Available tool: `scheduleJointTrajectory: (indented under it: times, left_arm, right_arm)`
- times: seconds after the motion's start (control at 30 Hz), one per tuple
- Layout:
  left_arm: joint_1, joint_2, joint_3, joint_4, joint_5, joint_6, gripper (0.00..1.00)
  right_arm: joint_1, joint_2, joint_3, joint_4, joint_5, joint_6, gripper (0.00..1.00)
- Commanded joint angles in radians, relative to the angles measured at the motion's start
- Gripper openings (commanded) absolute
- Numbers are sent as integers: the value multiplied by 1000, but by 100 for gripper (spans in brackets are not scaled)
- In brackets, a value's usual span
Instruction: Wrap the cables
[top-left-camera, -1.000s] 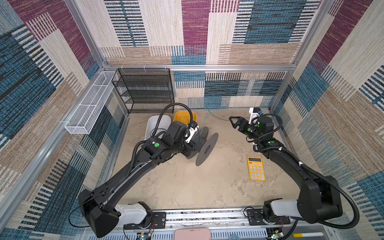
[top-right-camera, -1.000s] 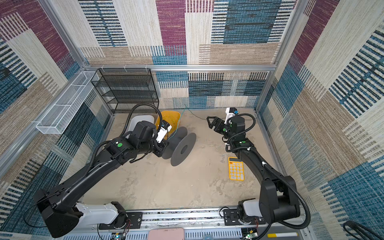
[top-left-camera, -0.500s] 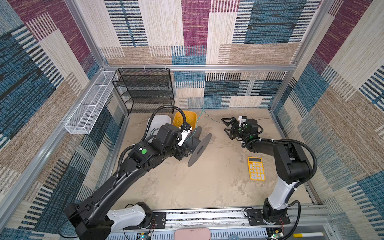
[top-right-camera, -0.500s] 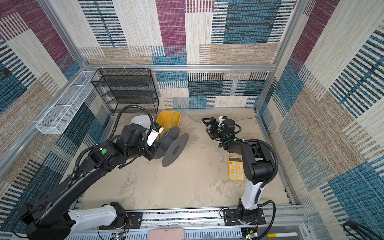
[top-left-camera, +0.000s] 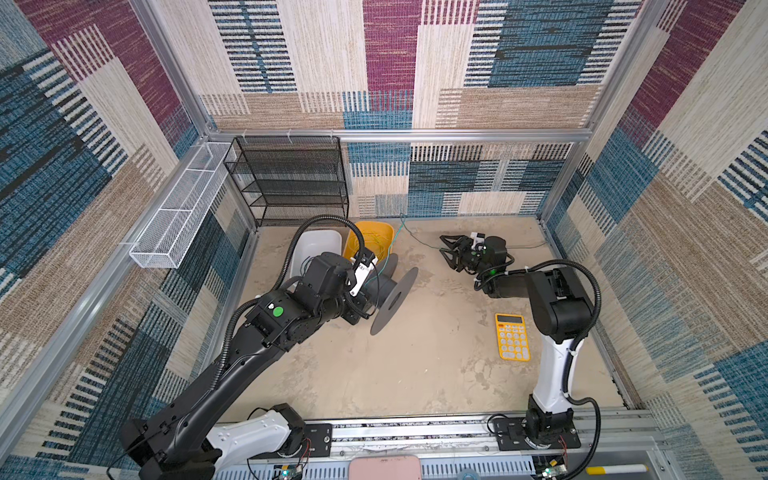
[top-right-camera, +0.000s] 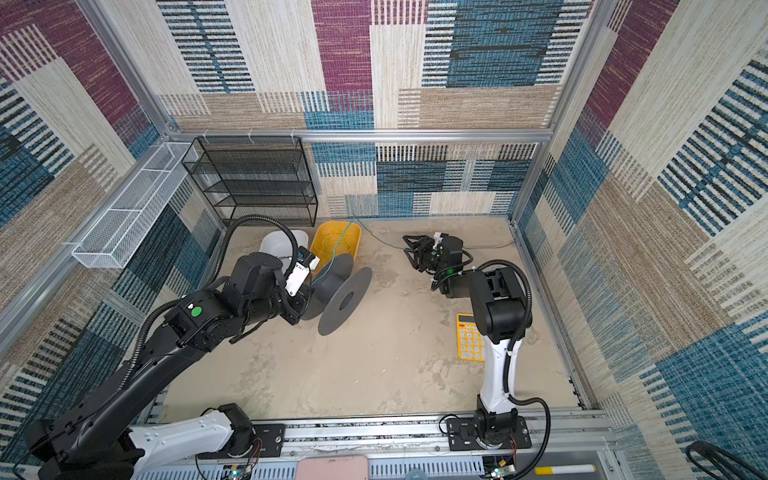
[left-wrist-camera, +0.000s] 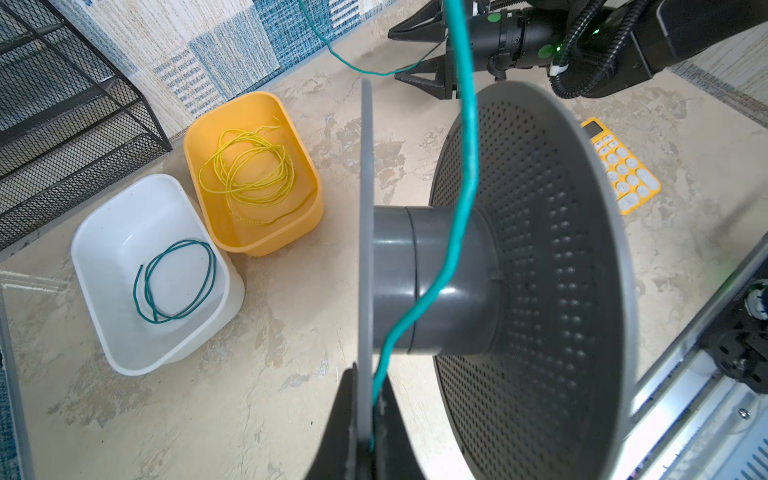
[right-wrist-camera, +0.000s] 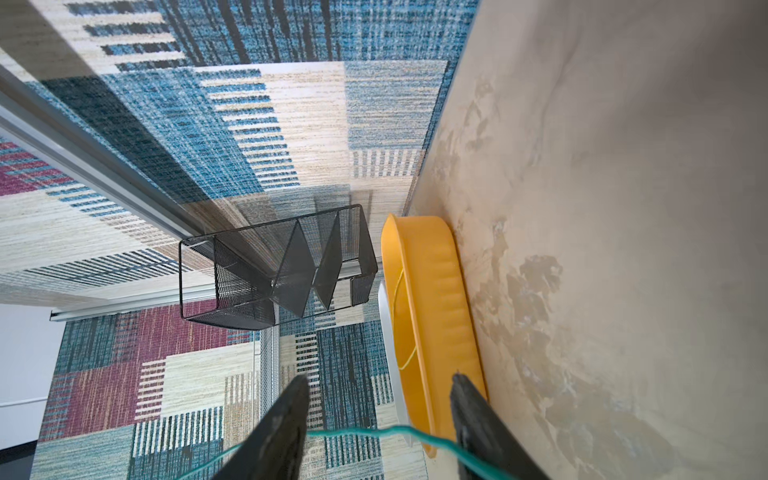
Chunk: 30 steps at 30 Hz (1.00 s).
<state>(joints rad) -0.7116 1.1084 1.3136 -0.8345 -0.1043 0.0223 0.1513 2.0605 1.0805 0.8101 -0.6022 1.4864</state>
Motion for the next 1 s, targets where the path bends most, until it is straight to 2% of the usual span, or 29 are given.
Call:
scheduleJointTrajectory:
  times: [0.0, 0.1, 0.23, 0.37, 0.5, 0.53, 0.9, 0.97]
  left_arm:
    - [-2, -10, 0, 42, 1, 14, 0]
    - [-1, -25, -8, 47, 4, 13, 0]
    - [-1, -51, -15, 45, 0, 15, 0]
    - [-1, -76, -30, 43, -2, 23, 0]
    - [-1, -101, -39, 22, -24, 33, 0]
    - [0, -111, -43, 17, -28, 33, 0]
    - [1, -181, -62, -53, -74, 15, 0]
    - [3, -194, -57, -65, -95, 7, 0]
  right_arm:
    - [2, 8, 27, 48, -20, 25, 54]
    - [2, 23, 72, 15, -18, 18, 47]
    - [2, 23, 84, -15, 6, 15, 43]
    - [1, 30, 85, -34, 51, 15, 27]
    - [-6, 45, 128, -52, 58, -15, 3]
    - [-8, 44, 138, -61, 61, -22, 0]
    - [-76, 6, 217, -217, 111, -187, 0]
    - [-87, 7, 245, -284, 134, -257, 0]
